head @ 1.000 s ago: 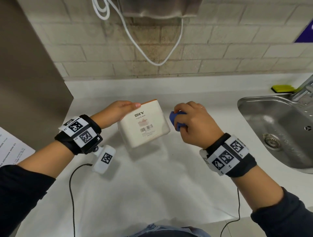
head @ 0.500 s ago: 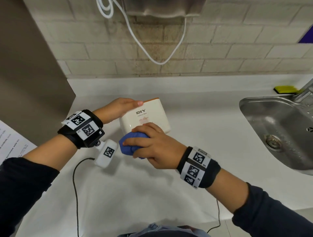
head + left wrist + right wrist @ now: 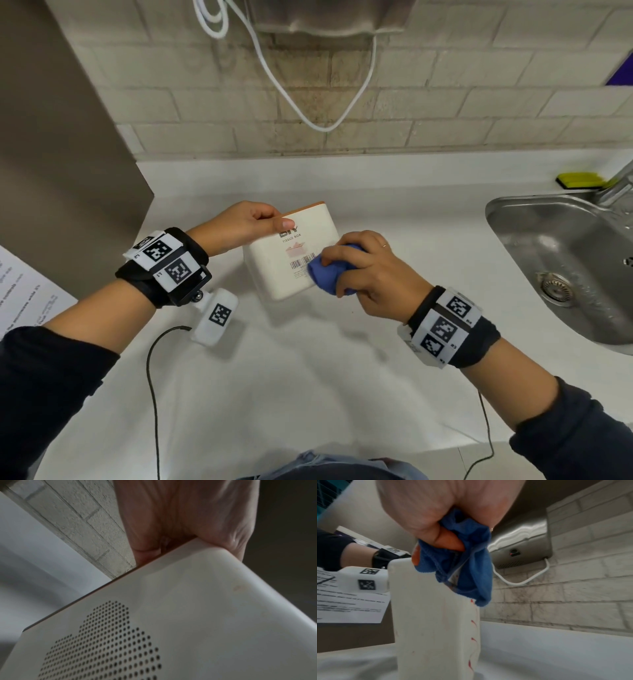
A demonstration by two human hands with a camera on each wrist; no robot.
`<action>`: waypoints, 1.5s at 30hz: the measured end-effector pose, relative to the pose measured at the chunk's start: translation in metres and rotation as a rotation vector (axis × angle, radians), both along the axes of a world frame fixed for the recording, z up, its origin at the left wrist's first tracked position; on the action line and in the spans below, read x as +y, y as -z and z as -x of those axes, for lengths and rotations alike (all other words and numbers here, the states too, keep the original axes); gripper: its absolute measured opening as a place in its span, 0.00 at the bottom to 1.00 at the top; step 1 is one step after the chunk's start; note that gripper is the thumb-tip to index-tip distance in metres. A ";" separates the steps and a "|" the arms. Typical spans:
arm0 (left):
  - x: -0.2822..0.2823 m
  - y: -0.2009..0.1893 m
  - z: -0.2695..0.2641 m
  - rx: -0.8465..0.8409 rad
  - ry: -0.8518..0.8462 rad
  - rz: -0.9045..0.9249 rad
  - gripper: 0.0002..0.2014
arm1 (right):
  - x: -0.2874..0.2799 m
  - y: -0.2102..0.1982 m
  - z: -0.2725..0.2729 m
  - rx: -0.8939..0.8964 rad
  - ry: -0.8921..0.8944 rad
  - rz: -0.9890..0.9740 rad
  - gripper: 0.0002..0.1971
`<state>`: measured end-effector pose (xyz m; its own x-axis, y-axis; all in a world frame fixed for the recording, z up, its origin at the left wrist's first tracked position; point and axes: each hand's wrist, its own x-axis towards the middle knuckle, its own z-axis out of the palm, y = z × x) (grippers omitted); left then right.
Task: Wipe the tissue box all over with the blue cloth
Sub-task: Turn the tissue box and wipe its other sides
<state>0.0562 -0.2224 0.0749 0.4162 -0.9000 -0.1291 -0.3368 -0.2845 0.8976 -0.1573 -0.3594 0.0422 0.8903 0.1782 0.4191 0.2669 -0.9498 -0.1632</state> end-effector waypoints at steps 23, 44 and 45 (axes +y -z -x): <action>0.002 0.000 0.006 0.113 0.012 0.063 0.38 | 0.092 -0.013 -0.036 0.009 0.086 -0.238 0.25; 0.067 0.077 0.015 -0.488 0.508 -0.179 0.21 | -0.006 -0.012 0.063 -0.163 0.452 -0.605 0.20; 0.070 0.078 0.015 -0.555 0.493 -0.189 0.22 | -0.004 -0.007 0.060 -0.148 0.445 -0.613 0.20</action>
<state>0.0415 -0.1521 -0.0031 0.0207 -0.9819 -0.1884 -0.8520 -0.1159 0.5106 -0.2171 -0.3631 0.0487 0.7507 -0.4861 0.4475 -0.0591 -0.7240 -0.6873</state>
